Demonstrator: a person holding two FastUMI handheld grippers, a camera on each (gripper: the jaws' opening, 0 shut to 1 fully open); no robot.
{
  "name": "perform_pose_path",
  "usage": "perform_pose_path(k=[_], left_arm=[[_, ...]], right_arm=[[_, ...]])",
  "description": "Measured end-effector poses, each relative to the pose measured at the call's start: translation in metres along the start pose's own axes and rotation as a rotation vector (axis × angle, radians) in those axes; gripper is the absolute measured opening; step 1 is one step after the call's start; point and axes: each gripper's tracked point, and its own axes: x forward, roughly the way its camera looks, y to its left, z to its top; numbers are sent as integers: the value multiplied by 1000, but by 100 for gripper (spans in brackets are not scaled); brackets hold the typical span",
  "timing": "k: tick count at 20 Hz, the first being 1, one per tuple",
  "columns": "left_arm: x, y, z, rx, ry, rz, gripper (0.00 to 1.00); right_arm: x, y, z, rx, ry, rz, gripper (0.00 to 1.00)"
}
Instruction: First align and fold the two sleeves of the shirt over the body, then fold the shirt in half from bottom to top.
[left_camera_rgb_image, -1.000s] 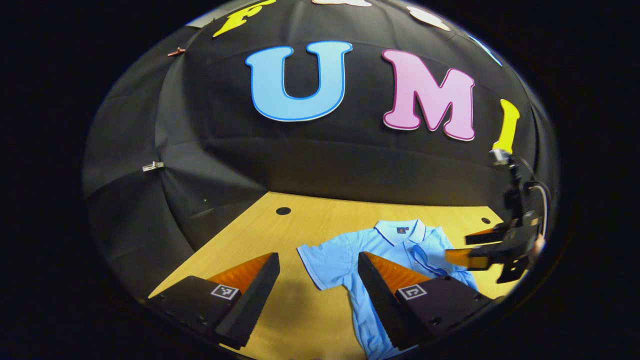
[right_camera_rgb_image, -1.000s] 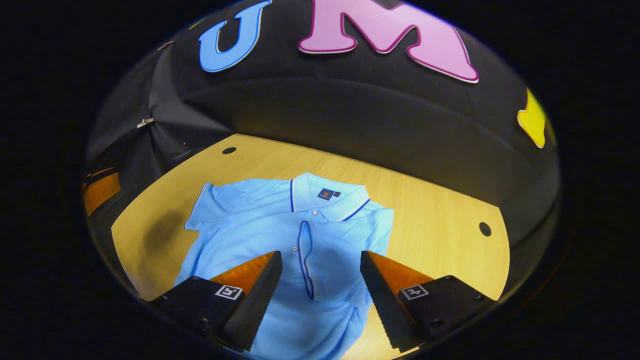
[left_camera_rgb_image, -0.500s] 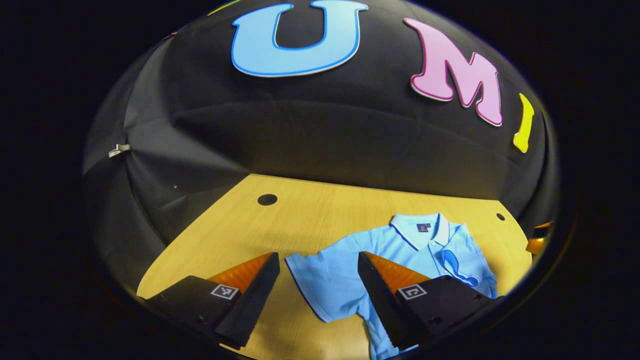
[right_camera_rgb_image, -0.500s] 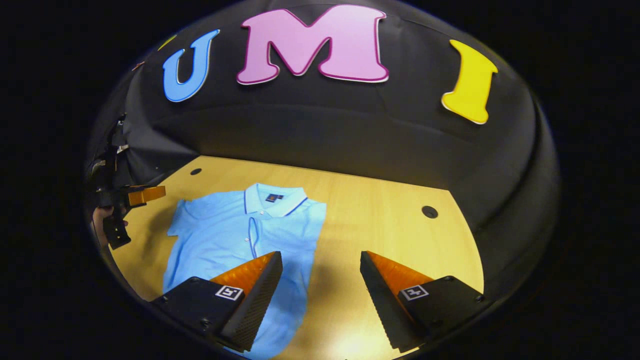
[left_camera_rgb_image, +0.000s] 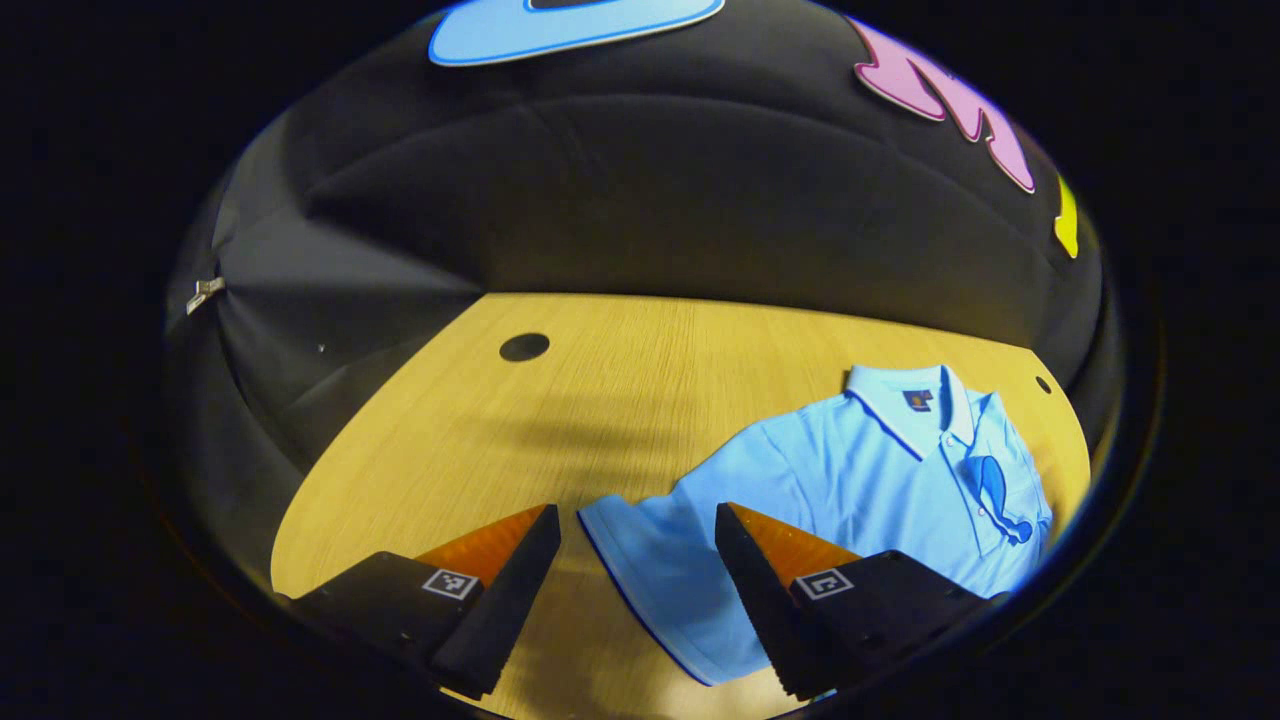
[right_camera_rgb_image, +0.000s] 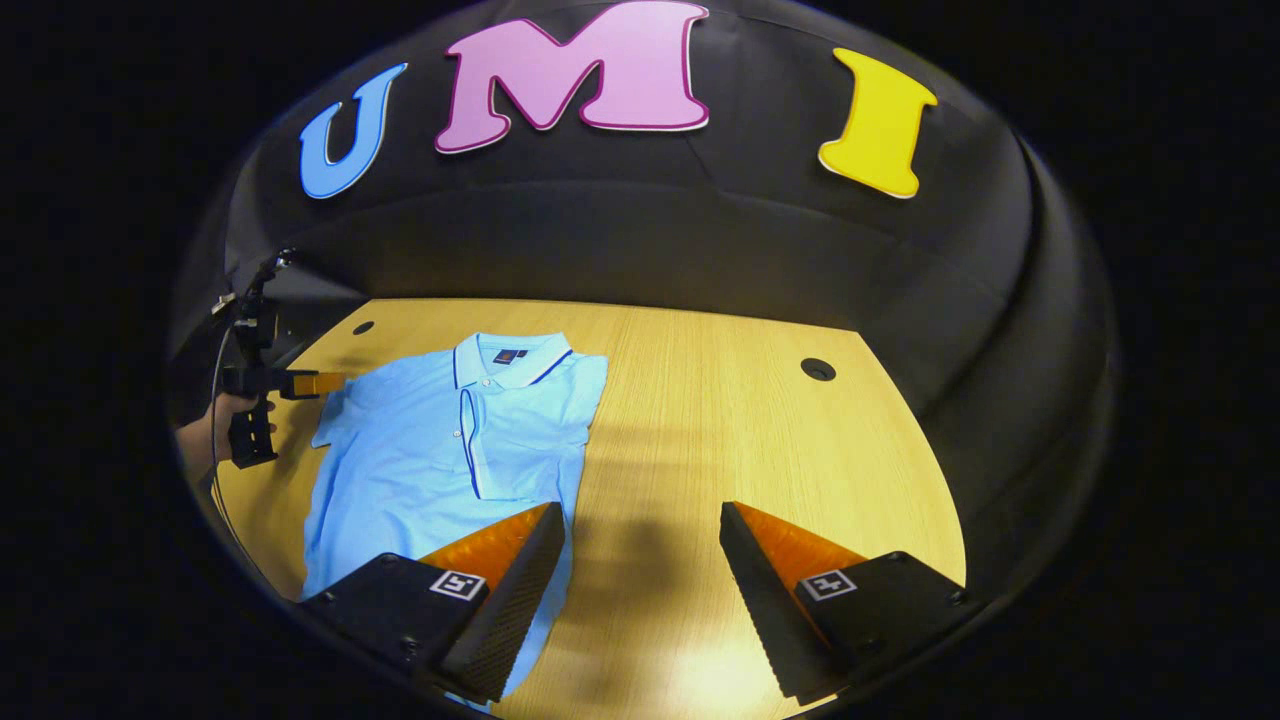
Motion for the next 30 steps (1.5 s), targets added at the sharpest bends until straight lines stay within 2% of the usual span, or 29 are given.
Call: perform_pose_path(k=[3,5,6,8,9,12,13,14,16,20,25,30], left_arm=[[10,3,-14,30,51,9,99],[14,-6,-14,19,56,-29,97],[11,-6,-14,15,61,-33,90],[14,-8,-12,12,66,-43,84],[15,-10,-12,15,65,-52,78],[19,-23,-8,13,48,-66,31],[18,-24,-9,12,51,-69,25],[20,-25,-8,11,50,-65,13],[19,-28,-6,-3,46,-74,8],[16,-38,-4,-70,65,-111,7],[9,-60,12,-82,42,-121,6],[-12,-111,44,-122,4,-215,6]], right_arm=[[-4,-5,-9,12,6,-14,98],[-6,-6,-15,11,16,-16,98],[-6,-7,-18,15,19,-18,98],[-7,-6,-20,43,23,-18,98],[-8,-6,-23,59,25,-18,98],[-8,-7,-28,93,32,-29,98],[-8,-8,-29,101,36,-33,98],[-7,-9,-29,108,33,-39,98],[-7,-11,-30,117,34,-44,98],[-8,-19,-28,125,20,-61,98],[-8,-25,-30,147,25,-61,98],[-12,-34,-30,145,25,-62,98]])
